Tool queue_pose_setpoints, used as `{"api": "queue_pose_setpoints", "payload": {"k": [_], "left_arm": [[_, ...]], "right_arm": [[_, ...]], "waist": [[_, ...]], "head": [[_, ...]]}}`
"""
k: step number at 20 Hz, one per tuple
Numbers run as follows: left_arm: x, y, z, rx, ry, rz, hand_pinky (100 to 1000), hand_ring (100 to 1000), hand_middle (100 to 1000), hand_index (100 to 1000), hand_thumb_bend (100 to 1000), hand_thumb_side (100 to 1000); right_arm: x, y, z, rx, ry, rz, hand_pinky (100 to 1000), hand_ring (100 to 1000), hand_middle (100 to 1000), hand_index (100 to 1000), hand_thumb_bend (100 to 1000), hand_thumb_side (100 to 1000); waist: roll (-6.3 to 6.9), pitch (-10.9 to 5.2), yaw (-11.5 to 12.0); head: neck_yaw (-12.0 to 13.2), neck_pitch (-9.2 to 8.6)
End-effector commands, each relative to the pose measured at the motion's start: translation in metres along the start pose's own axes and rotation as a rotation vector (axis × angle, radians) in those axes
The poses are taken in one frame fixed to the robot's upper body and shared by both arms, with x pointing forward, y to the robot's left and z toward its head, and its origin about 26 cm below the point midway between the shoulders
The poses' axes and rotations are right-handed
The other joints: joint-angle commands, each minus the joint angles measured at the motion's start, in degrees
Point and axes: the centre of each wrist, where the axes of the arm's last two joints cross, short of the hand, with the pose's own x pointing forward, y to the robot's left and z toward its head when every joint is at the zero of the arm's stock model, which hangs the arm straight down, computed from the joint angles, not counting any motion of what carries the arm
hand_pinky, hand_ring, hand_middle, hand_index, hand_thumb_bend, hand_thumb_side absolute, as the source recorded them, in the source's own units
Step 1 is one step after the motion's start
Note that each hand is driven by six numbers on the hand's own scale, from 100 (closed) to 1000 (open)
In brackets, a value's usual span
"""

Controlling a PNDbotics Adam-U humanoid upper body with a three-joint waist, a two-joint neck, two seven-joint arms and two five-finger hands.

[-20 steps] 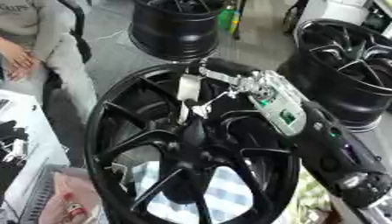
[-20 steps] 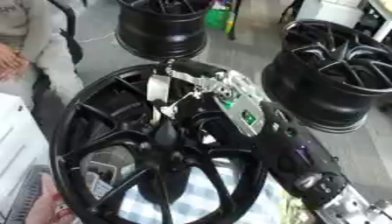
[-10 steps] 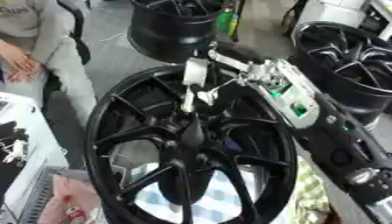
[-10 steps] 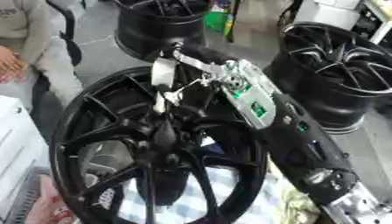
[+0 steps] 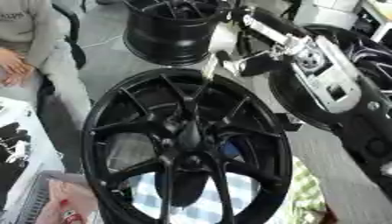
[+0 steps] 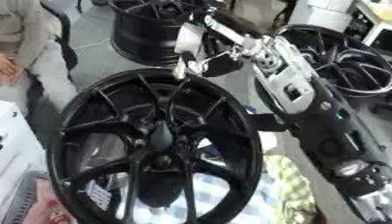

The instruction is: Pull the pin out of the wheel hub.

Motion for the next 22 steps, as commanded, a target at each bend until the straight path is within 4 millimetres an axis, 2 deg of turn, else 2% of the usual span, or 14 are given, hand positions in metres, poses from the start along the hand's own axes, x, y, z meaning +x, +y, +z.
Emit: {"api": "queue_pose_setpoints", "payload": {"k": [1, 5, 10, 15, 19, 22], "left_arm": [[0.004, 0.006, -0.003, 0.014, -0.018, -0.01, 716, 704, 632, 781, 134, 365], [0.003, 0.007, -0.002, 0.02, -0.012, -0.012, 716, 705, 632, 781, 132, 366], [0.002, 0.01, -0.001, 0.033, -0.009, -0.013, 717, 705, 633, 781, 131, 365], [0.001, 0.01, -0.001, 0.042, -0.006, -0.01, 717, 706, 633, 781, 130, 366], [0.0, 0.012, 0.0, 0.048, -0.005, -0.011, 717, 706, 634, 781, 129, 367], [0.0, 0.012, 0.0, 0.052, -0.003, -0.011, 717, 706, 634, 781, 128, 368]], "right_arm": [[-0.015, -0.036, 0.025, -0.117, 0.06, 0.035, 271, 349, 477, 707, 100, 100], [-0.047, -0.048, 0.068, -0.217, 0.211, 0.042, 268, 345, 474, 707, 100, 100], [-0.084, -0.046, 0.124, -0.333, 0.395, 0.034, 257, 334, 464, 703, 100, 100], [-0.116, -0.03, 0.179, -0.43, 0.58, 0.013, 254, 330, 460, 702, 100, 100], [-0.142, -0.009, 0.224, -0.483, 0.761, -0.009, 254, 330, 457, 706, 100, 165], [-0.164, 0.008, 0.259, -0.508, 0.929, 0.002, 268, 344, 466, 717, 100, 128]], "waist": [[0.74, -0.82, -0.42], [0.82, -1.02, -1.21], [1.08, -1.05, -1.89], [1.12, -1.13, -2.19], [1.07, -1.18, -2.3], [1.06, -1.19, -2.26]], "head": [[0.36, 0.19], [0.57, 0.59], [1.2, 0.75], [1.62, 0.96], [2.03, 1.05], [2.24, 1.02]]}}
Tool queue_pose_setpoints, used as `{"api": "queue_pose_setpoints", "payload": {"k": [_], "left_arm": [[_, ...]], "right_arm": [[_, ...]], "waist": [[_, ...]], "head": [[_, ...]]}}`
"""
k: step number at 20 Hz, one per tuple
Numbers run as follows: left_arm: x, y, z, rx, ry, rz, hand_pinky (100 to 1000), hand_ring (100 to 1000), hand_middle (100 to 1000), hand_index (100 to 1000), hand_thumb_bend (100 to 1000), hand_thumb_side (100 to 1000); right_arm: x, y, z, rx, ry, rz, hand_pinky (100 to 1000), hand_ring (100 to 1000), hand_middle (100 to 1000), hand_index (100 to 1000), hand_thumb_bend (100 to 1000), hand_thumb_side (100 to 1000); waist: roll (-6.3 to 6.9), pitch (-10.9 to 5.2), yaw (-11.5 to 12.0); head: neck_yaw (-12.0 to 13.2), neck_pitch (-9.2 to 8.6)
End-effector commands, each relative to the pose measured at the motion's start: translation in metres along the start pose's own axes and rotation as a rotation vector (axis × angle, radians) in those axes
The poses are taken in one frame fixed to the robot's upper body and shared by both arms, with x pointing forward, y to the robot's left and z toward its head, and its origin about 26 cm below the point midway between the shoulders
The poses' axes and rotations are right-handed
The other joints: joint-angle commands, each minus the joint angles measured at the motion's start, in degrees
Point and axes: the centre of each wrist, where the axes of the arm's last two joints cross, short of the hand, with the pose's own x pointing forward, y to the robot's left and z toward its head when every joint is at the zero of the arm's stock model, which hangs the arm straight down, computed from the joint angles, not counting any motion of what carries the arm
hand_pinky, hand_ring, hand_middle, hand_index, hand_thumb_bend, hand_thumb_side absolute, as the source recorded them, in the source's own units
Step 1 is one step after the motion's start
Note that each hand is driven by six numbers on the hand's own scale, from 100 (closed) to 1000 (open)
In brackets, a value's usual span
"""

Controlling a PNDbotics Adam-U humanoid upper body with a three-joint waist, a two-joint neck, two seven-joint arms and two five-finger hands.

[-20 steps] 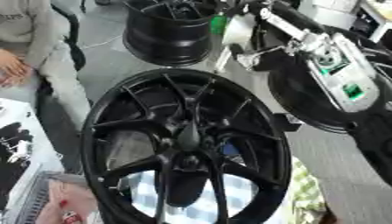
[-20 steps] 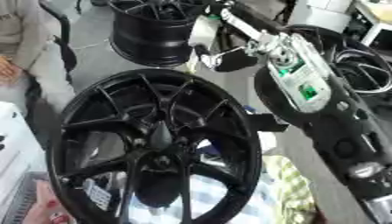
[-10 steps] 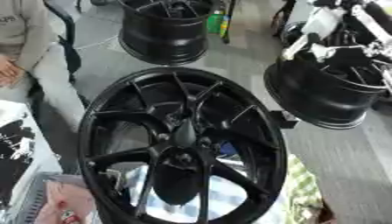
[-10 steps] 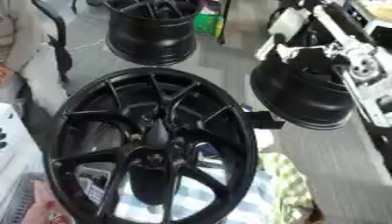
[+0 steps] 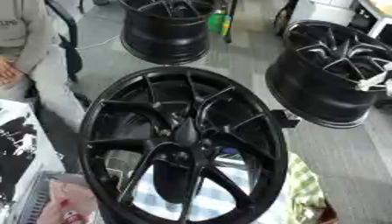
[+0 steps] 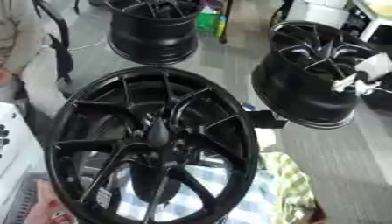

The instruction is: Pull the pin out of the wheel hub.

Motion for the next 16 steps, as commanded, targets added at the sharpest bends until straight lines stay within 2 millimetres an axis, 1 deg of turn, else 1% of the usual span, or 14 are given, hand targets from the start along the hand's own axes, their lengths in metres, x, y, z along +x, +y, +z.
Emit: {"api": "queue_pose_setpoints", "payload": {"k": [1, 4, 5, 6, 7, 8, 9, 10, 11, 13, 16], "left_arm": [[0.005, 0.005, -0.003, 0.01, -0.018, -0.007, 717, 706, 634, 781, 128, 368], [0.004, 0.004, -0.004, 0.01, -0.017, -0.006, 717, 706, 634, 781, 128, 368], [0.004, 0.005, -0.003, 0.016, -0.018, -0.006, 717, 706, 634, 781, 128, 369], [0.004, 0.006, -0.003, 0.027, -0.019, -0.006, 717, 706, 634, 781, 128, 369], [0.005, 0.007, -0.003, 0.03, -0.021, -0.006, 717, 706, 634, 781, 127, 370], [0.005, 0.006, -0.004, 0.031, -0.022, -0.006, 717, 706, 634, 781, 127, 370], [0.005, 0.006, -0.004, 0.029, -0.022, -0.006, 718, 707, 634, 781, 128, 370], [0.005, 0.005, -0.004, 0.026, -0.022, -0.006, 718, 707, 634, 781, 127, 370], [0.005, 0.005, -0.004, 0.025, -0.021, -0.006, 718, 707, 634, 781, 127, 371], [0.005, 0.005, -0.003, 0.025, -0.02, -0.006, 718, 707, 634, 781, 127, 371], [0.004, 0.004, -0.003, 0.022, -0.017, -0.006, 718, 707, 634, 782, 127, 372]], "right_arm": [[-0.031, -0.021, -0.001, -0.087, 0.112, 0.068, 268, 344, 466, 717, 100, 128], [-0.04, -0.018, 0.001, -0.098, 0.136, 0.088, 268, 344, 466, 717, 100, 128], [-0.044, -0.017, 0.003, -0.101, 0.15, 0.086, 493, 553, 712, 915, 100, 100], [-0.053, -0.016, 0.01, -0.111, 0.194, 0.081, 551, 606, 760, 939, 100, 100], [-0.066, -0.017, 0.018, -0.126, 0.253, 0.082, 698, 756, 869, 986, 100, 236], [-0.08, -0.017, 0.029, -0.143, 0.319, 0.084, 727, 784, 890, 998, 100, 276], [-0.094, -0.017, 0.04, -0.163, 0.389, 0.086, 794, 857, 948, 1000, 100, 376], [-0.104, -0.017, 0.047, -0.184, 0.448, 0.09, 799, 862, 952, 1000, 100, 385], [-0.111, -0.016, 0.052, -0.2, 0.498, 0.097, 820, 885, 974, 1000, 100, 434], [-0.123, -0.011, 0.06, -0.228, 0.592, 0.112, 823, 893, 984, 1000, 100, 460], [-0.135, 0.0, 0.067, -0.242, 0.706, 0.168, 818, 891, 987, 1000, 100, 469]], "waist": [[0.39, -0.66, 0.03], [0.39, -0.66, 0.05], [0.47, -0.43, -0.2], [0.53, -0.14, -0.48], [0.55, -0.01, -0.4], [0.54, 0.06, -0.18], [0.52, 0.11, 0.09], [0.49, 0.14, 0.31], [0.47, 0.16, 0.43], [0.39, 0.15, 0.55], [0.27, 0.06, 0.67]], "head": [[0.29, 0.03], [0.3, 0.03], [0.83, -0.16], [1.3, -0.39], [1.38, -0.46], [1.32, -0.47], [1.27, -0.45], [1.19, -0.42], [1.18, -0.36], [1.19, -0.18], [1.19, 0.09]]}}
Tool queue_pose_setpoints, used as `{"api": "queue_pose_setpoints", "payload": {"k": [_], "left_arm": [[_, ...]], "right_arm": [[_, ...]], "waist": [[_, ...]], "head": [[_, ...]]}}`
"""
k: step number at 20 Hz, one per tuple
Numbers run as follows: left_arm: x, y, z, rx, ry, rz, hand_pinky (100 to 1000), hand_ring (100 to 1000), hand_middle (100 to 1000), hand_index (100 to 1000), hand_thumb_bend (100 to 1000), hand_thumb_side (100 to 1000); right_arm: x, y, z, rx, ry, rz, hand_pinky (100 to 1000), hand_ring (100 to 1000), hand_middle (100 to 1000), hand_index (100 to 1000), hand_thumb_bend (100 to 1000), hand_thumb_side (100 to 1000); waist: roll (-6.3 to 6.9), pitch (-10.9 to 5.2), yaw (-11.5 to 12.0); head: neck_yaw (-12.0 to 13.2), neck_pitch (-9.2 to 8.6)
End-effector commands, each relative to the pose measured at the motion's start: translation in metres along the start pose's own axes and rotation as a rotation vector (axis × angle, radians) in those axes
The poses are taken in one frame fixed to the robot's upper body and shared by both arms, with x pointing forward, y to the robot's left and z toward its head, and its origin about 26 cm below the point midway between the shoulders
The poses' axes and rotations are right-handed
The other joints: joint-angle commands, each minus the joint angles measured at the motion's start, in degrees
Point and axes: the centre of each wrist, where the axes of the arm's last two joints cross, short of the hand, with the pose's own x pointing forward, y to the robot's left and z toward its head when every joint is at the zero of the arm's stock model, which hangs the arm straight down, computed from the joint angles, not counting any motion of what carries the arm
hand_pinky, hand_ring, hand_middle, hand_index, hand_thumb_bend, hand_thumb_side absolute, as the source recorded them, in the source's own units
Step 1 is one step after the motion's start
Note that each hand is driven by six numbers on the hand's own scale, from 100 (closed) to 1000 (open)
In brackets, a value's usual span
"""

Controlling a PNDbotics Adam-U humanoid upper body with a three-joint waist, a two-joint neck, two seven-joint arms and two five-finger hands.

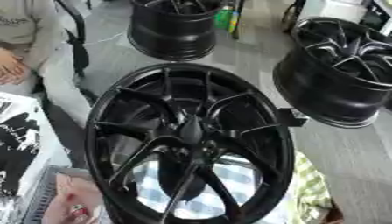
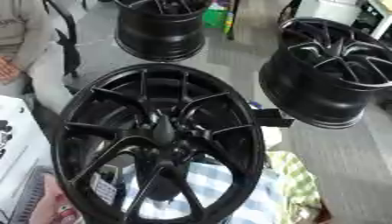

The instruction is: Pull the pin out of the wheel hub.

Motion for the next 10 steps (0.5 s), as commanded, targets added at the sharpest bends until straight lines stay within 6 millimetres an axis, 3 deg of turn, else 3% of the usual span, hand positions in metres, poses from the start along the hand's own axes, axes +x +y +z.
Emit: {"api": "queue_pose_setpoints", "payload": {"k": [1, 5, 10], "left_arm": [[0.005, 0.002, -0.004, 0.001, -0.018, -0.007, 718, 707, 635, 782, 126, 373], [0.004, 0.001, -0.004, -0.001, -0.017, -0.006, 718, 707, 635, 781, 126, 373], [0.004, 0.0, -0.004, -0.003, -0.018, -0.004, 719, 707, 635, 781, 127, 374]], "right_arm": [[-0.008, -0.004, -0.008, -0.066, 0.09, 0.057, 813, 888, 987, 1000, 100, 469], [-0.002, 0.006, -0.001, -0.115, 0.114, 0.086, 787, 867, 973, 1000, 100, 470], [0.011, 0.021, 0.019, -0.155, 0.028, -0.018, 694, 787, 908, 997, 100, 516]], "waist": [[0.11, -0.58, 0.06], [0.05, -0.61, 0.13], [0.0, -0.51, 0.27]], "head": [[0.14, 0.02], [0.24, 0.1], [0.47, 0.06]]}}
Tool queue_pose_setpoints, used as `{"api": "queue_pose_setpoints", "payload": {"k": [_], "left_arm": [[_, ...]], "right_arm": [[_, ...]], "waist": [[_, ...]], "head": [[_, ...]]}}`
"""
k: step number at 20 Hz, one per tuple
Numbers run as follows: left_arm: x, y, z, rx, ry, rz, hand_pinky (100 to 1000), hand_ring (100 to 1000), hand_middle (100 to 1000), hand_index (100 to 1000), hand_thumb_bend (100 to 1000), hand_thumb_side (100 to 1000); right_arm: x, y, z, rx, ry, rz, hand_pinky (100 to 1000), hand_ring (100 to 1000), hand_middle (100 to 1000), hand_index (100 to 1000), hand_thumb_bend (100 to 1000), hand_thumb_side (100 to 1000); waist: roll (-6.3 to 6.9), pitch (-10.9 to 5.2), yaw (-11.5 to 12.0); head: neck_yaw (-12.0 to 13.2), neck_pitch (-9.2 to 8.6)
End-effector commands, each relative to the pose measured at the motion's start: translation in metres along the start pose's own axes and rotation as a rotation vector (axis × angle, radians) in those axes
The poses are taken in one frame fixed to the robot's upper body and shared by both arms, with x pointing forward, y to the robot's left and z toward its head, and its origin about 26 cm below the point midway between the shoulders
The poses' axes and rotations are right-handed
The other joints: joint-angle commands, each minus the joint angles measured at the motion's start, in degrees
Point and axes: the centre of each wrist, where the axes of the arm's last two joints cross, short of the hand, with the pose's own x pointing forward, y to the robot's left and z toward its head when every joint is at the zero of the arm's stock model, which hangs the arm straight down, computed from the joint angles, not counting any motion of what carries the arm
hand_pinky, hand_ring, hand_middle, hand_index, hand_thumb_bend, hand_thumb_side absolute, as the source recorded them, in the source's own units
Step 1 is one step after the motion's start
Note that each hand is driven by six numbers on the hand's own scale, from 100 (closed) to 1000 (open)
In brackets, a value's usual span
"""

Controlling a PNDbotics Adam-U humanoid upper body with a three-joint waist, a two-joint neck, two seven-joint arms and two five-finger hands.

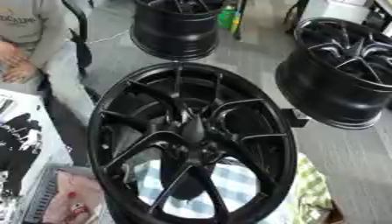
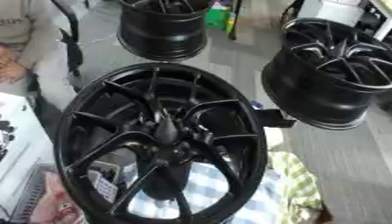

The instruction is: Pull the pin out of the wheel hub.

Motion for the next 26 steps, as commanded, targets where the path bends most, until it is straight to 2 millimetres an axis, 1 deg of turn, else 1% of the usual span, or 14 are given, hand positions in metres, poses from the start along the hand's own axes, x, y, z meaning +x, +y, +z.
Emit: {"api": "queue_pose_setpoints", "payload": {"k": [1, 4, 8, 11, 14, 15, 16, 17, 21, 23, 24, 26], "left_arm": [[0.006, 0.001, -0.005, -0.004, -0.026, -0.005, 719, 707, 635, 781, 126, 374], [0.008, 0.0, -0.006, -0.006, -0.031, -0.001, 719, 707, 635, 781, 125, 375], [0.01, -0.002, -0.008, -0.013, -0.039, 0.005, 719, 707, 635, 781, 130, 379], [0.012, -0.003, -0.009, -0.02, -0.05, 0.007, 719, 707, 635, 781, 138, 384], [0.016, -0.005, -0.011, -0.029, -0.063, 0.011, 719, 708, 636, 781, 140, 388], [0.017, -0.006, -0.012, -0.032, -0.068, 0.013, 719, 708, 636, 781, 141, 388], [0.019, -0.007, -0.012, -0.036, -0.074, 0.015, 719, 708, 636, 781, 142, 391], [0.02, -0.008, -0.013, -0.04, -0.079, 0.017, 719, 708, 637, 782, 144, 392], [0.026, -0.011, -0.015, -0.051, -0.099, 0.026, 720, 709, 638, 782, 155, 406], [0.028, -0.012, -0.016, -0.056, -0.107, 0.031, 720, 709, 638, 782, 161, 411], [0.029, -0.013, -0.017, -0.059, -0.109, 0.034, 720, 709, 638, 783, 179, 409], [0.029, -0.015, -0.017, -0.064, -0.108, 0.039, 720, 710, 639, 783, 181, 431]], "right_arm": [[0.021, -0.003, 0.005, -0.051, -0.087, -0.092, 670, 759, 890, 990, 100, 519], [0.031, 0.011, 0.028, -0.057, -0.175, -0.163, 634, 714, 853, 967, 100, 548], [0.048, 0.031, 0.064, -0.062, -0.291, -0.264, 578, 624, 759, 908, 100, 529], [0.059, 0.041, 0.092, -0.066, -0.391, -0.33, 547, 583, 692, 855, 100, 524], [0.071, 0.048, 0.119, -0.043, -0.492, -0.398, 521, 547, 644, 832, 100, 523], [0.075, 0.049, 0.127, -0.034, -0.522, -0.422, 518, 543, 640, 831, 100, 524], [0.079, 0.05, 0.135, -0.026, -0.549, -0.447, 492, 516, 615, 815, 100, 517], [0.084, 0.052, 0.144, -0.016, -0.575, -0.476, 485, 508, 609, 812, 100, 516], [0.097, 0.052, 0.176, 0.021, -0.653, -0.597, 475, 500, 600, 813, 100, 518], [0.099, 0.048, 0.188, 0.036, -0.677, -0.66, 476, 500, 602, 820, 100, 519], [0.099, 0.045, 0.194, 0.044, -0.682, -0.692, 475, 499, 605, 835, 100, 504], [0.098, 0.04, 0.204, 0.06, -0.686, -0.754, 473, 498, 606, 851, 100, 525]], "waist": [[0.23, -0.38, 0.06], [0.26, -0.21, 0.14], [0.41, 0.21, 0.15], [0.51, 0.63, 0.1], [0.63, 1.02, 0.05], [0.68, 1.15, 0.03], [0.75, 1.32, 0.0], [0.81, 1.47, -0.04], [1.03, 1.9, -0.2], [1.08, 1.93, -0.27], [1.1, 1.91, -0.3], [1.17, 1.86, -0.35]], "head": [[0.19, 0.03], [0.25, -0.02], [0.1, -0.09], [-0.13, -0.11], [-0.44, -0.05], [-0.54, -0.07], [-0.61, -0.05], [-0.69, -0.02], [-1.14, 0.25], [-1.42, 0.74], [-1.54, 1.06], [-1.59, 1.6]]}}
